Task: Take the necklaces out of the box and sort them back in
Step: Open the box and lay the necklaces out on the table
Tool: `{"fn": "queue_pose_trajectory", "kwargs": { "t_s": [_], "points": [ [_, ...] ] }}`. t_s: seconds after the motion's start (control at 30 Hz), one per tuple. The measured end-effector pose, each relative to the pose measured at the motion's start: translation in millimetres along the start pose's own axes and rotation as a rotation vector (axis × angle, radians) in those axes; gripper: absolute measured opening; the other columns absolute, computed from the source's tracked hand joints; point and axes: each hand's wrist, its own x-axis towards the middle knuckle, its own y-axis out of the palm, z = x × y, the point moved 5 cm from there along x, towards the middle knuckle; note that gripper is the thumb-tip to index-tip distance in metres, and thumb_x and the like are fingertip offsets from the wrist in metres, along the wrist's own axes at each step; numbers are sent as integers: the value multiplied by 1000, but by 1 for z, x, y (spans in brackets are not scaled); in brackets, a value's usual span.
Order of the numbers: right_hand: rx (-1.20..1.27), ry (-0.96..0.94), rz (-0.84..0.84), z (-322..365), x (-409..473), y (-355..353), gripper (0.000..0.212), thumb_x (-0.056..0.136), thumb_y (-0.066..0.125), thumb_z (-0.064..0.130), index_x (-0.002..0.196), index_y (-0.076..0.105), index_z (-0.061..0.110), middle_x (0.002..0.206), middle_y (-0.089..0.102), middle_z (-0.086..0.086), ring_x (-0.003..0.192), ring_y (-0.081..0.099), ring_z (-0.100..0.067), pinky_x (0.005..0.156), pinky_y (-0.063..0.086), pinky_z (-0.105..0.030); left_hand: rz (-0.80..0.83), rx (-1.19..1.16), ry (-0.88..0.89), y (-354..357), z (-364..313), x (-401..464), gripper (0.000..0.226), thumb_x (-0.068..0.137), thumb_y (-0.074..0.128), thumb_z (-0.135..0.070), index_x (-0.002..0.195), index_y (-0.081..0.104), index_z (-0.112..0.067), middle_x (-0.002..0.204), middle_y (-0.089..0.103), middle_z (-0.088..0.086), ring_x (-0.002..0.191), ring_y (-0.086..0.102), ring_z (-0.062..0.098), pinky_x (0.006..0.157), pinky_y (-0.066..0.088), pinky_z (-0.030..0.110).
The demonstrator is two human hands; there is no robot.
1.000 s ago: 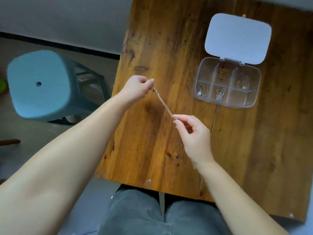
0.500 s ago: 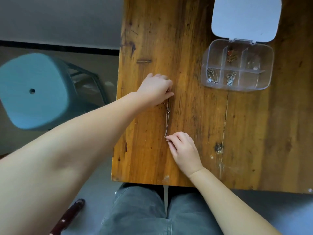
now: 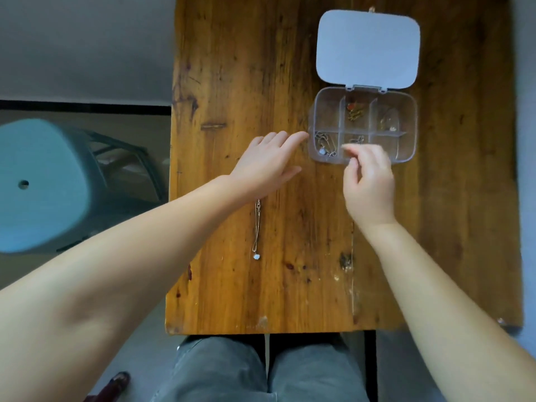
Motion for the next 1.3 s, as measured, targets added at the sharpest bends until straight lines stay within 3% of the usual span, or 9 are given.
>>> {"fn": "queue_pose_trajectory", "kwargs": {
  "t_s": [0.17, 0.3, 0.63, 0.8, 0.97, 1.1, 1.13, 1.2, 1.3],
  "points": [
    [-183, 65, 286, -26, 101, 1, 45, 91, 36, -2, 130, 55, 11, 136, 54, -12, 124, 49, -30, 105, 41, -43, -36, 1, 7, 10, -27, 18, 31, 94, 52, -27, 122, 50, -14, 122, 56, 10, 113, 48, 27, 93, 41, 38],
    [-518, -63, 570, -34, 127, 24, 51, 88, 41, -6, 137, 45, 8, 135, 47, -21, 115, 51, -42, 89, 48, -46, -90, -33, -38, 10, -28, 23, 19, 95, 51, -23, 110, 57, -15, 113, 61, 8, 106, 51, 24, 86, 42, 33],
    [-528, -212, 498, -42, 134, 34, 22, 92, 59, 18, 110, 55, 6, 98, 65, -20, 89, 61, -41, 70, 51, -44, -145, -37, -125, 10, -34, 23, 12, 94, 50, -18, 100, 59, -11, 99, 65, 9, 92, 53, 26, 71, 38, 32],
    [-506, -226, 546, -42, 134, 37, 24, 93, 54, 20, 113, 53, 6, 104, 62, -19, 93, 59, -39, 65, 43, -39, -141, -37, -150, 7, -39, 22, 12, 94, 51, -16, 99, 59, -9, 97, 65, 11, 90, 53, 27, 68, 34, 29],
    [-66, -90, 410, -37, 120, -3, 8, 92, 54, 20, 95, 51, 13, 94, 56, -6, 76, 51, -18, 59, 37, -20, -203, -8, -246, 0, -44, 20, 23, 89, 55, -16, 112, 58, -10, 108, 56, 15, 101, 50, 31, 76, 36, 32],
    [560, 6, 590, -12, 85, -48, 16, 92, 57, 14, 109, 57, 12, 87, 67, -5, 74, 69, -13, 64, 55, -22, -208, -448, -182, -17, -79, 36, 54, 87, 59, -17, 137, 39, -12, 136, 48, 8, 126, 43, 18, 103, 37, 29],
    [630, -15, 605, -6, 76, -59, 21, 92, 58, 14, 113, 59, 12, 91, 69, -6, 79, 70, -14, 67, 57, -22, -159, -564, -155, -21, -91, 41, 49, 87, 59, -17, 133, 43, -13, 133, 51, 4, 123, 45, 12, 101, 38, 26],
    [727, 3, 552, -3, 63, -78, 20, 92, 59, 16, 111, 64, 15, 93, 71, -4, 83, 71, -15, 68, 58, -21, -46, -708, -160, -25, -105, 45, 18, 89, 58, -21, 106, 61, -15, 103, 65, -2, 93, 56, -1, 80, 45, 18],
    [872, 253, 419, -26, 42, -88, 10, 91, 59, 18, 98, 66, 20, 86, 72, 2, 79, 70, -13, 63, 55, -19, 99, -870, -232, -29, -89, 34, 33, 93, 53, -34, 76, 63, -8, 67, 62, -3, 55, 50, -5, 57, 39, 7]
  ]
}}
